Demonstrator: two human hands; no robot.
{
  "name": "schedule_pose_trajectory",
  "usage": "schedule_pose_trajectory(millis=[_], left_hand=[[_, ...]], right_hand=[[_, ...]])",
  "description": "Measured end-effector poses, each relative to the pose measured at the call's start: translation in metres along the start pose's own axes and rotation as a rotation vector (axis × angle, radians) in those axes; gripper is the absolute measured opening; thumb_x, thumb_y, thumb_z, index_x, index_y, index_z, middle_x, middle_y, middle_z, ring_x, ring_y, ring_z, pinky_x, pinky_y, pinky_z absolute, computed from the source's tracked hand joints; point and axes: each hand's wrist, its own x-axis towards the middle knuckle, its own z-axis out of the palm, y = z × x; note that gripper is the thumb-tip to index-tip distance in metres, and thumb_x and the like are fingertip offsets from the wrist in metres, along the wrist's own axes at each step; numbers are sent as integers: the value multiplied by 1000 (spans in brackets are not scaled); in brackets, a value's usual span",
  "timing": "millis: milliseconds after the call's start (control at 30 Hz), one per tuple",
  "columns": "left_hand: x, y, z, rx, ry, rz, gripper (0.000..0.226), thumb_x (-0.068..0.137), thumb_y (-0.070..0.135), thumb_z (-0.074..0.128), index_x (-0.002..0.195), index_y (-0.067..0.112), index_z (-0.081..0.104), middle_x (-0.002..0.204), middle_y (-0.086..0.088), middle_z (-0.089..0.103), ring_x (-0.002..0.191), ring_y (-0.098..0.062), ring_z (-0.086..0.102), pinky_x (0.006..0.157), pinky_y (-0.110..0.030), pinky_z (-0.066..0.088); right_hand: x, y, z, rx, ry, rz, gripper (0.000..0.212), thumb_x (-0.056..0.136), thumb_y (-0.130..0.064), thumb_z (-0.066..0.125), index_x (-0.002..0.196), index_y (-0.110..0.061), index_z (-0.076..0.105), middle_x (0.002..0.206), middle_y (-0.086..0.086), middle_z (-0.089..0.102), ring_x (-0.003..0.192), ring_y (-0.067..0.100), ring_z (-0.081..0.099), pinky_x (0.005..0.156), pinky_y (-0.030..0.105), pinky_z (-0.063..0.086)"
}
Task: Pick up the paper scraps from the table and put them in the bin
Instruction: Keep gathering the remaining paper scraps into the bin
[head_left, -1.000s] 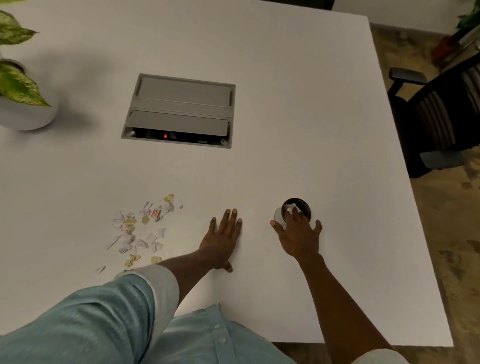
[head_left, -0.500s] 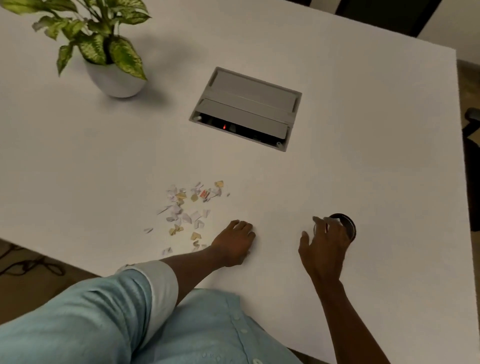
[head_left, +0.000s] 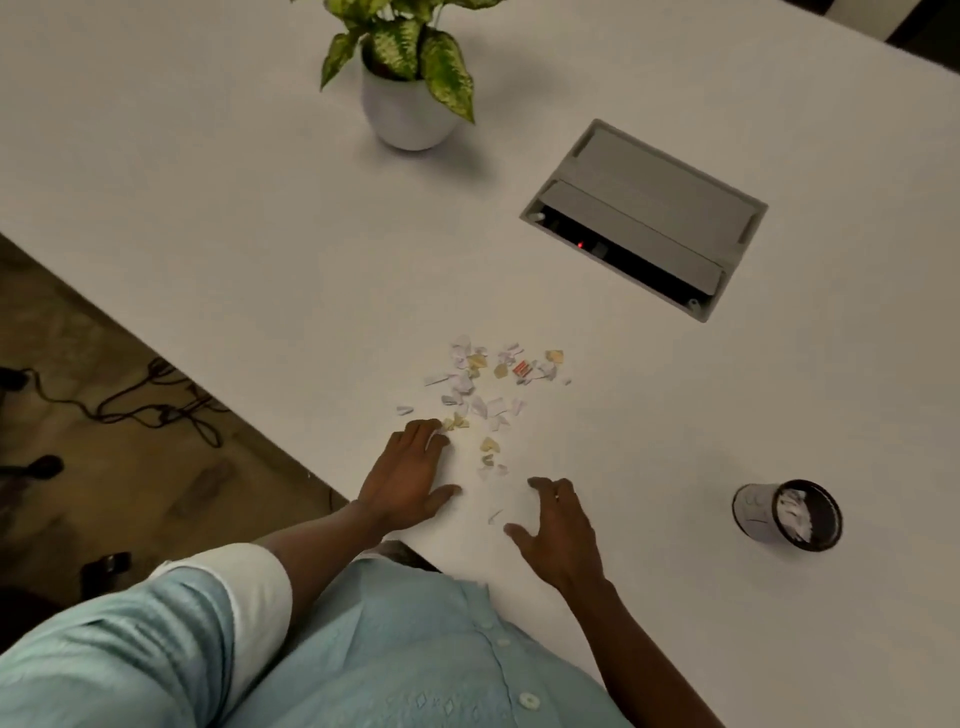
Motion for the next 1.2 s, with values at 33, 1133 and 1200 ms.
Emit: schedule_pose_trajectory(millis=[33,1133,1200], left_hand=[[-8,-8,1,-7,-13,-25,82,91,71,59,145,11,50,159,-16,40,146,-35,38,115,-46,39],[20,-6,14,-196,-149,-10,17,91,-3,52,100,9,61,108,-10,60,97,-25,51,81,-41,45],[21,-4,15,-225,-149,-11,17,91,-4,52,99,9,62,107,-10,61,95,-25,52,81,-39,45]], right_hand=[[3,-4,5,8,-29,4,76,87,-45,73,150,-22,35,142,5,38,129,24,49,103,41,50],[74,-58,19,-382,-6,-284,18,102,-12,51,117,-12,61,122,7,55,109,22,52,80,32,51],[72,-54,20,-373,12,-286,20,101,-8,49,116,-12,62,120,6,56,106,21,52,78,30,48]])
